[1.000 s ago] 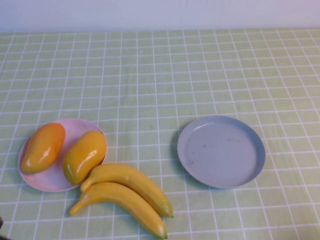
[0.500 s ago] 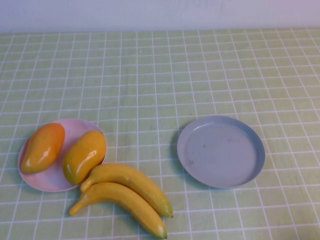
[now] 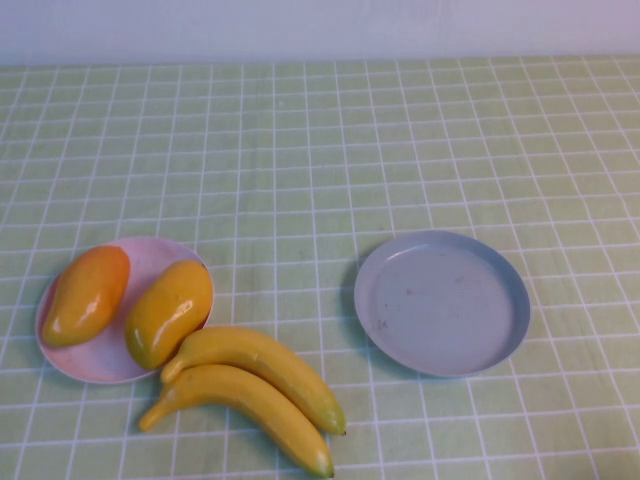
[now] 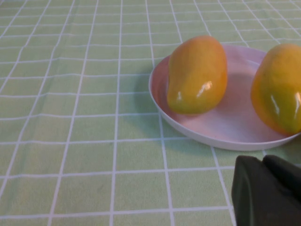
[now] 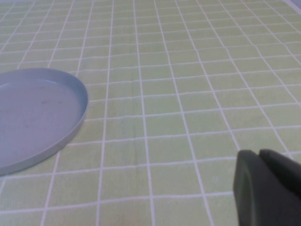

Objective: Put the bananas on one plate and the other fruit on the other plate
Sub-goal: Put another type of fruit in the right plate

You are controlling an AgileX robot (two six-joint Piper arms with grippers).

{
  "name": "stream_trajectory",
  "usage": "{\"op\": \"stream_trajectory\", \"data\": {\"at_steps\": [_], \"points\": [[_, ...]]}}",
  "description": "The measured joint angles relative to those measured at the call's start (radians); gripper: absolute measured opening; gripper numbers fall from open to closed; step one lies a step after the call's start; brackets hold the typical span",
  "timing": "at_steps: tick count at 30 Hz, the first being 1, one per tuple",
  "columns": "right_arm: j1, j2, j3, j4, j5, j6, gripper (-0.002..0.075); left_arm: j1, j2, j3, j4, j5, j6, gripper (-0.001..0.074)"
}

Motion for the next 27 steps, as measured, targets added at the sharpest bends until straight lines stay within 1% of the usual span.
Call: {"op": "stream_trajectory", "data": {"at_steps": [19, 22, 24, 27], "points": [[0.000, 0.000, 0.000, 0.000, 0.000, 0.000, -0.0017, 0.000, 0.000, 0.000, 0.000, 0.000, 0.000, 0.0001], [0.000, 0.000, 0.000, 0.010, -0.025, 0.000, -0.0017, 0.000, 0.000, 0.000, 0.000, 0.000, 0.000, 0.0000], [0.000, 0.000, 0.000, 0.080, -0.079, 0.000, -0.0017, 0.000, 0.000, 0.000, 0.000, 0.000, 0.000, 0.0000], [0.000, 0.000, 0.000, 0.254, -0.167, 0.000, -0.0017, 0.000, 0.000, 0.000, 0.000, 0.000, 0.000, 0.0000]]}}
